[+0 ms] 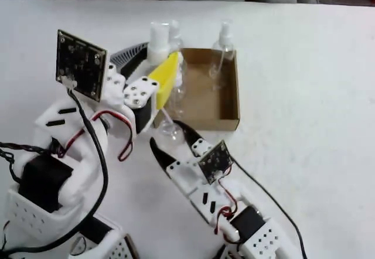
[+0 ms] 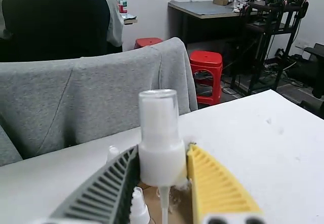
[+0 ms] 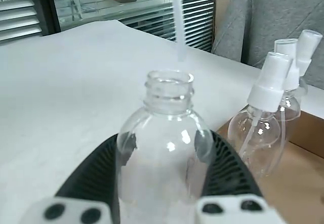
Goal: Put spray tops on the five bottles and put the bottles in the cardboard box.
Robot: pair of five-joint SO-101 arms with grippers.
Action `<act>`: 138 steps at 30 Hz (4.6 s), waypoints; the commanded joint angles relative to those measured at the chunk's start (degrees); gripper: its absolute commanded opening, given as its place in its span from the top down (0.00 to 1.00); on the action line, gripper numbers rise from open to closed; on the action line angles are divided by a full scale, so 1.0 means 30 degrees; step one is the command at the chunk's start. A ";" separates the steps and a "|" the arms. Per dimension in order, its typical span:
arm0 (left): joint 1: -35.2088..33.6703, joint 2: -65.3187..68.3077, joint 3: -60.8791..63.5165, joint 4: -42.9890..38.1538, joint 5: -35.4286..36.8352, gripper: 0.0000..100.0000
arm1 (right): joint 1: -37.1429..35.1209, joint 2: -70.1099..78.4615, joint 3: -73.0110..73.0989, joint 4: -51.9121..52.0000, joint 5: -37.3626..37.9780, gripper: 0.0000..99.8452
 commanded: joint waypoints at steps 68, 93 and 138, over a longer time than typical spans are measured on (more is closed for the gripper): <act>0.0982 -1.6249 2.1158 -0.3604 -0.0498 0.70 | -0.0044 -0.0337 0.0205 0.0044 0.0205 0.98; 0.0659 -1.6278 1.5267 0.3780 -0.0674 0.71 | 0.0659 -0.0308 0.0205 0.0044 0.0147 0.98; -0.8073 -1.6308 2.6110 -0.2549 -0.0557 0.94 | 0.7399 -0.0132 0.0205 -0.2125 -0.1553 0.98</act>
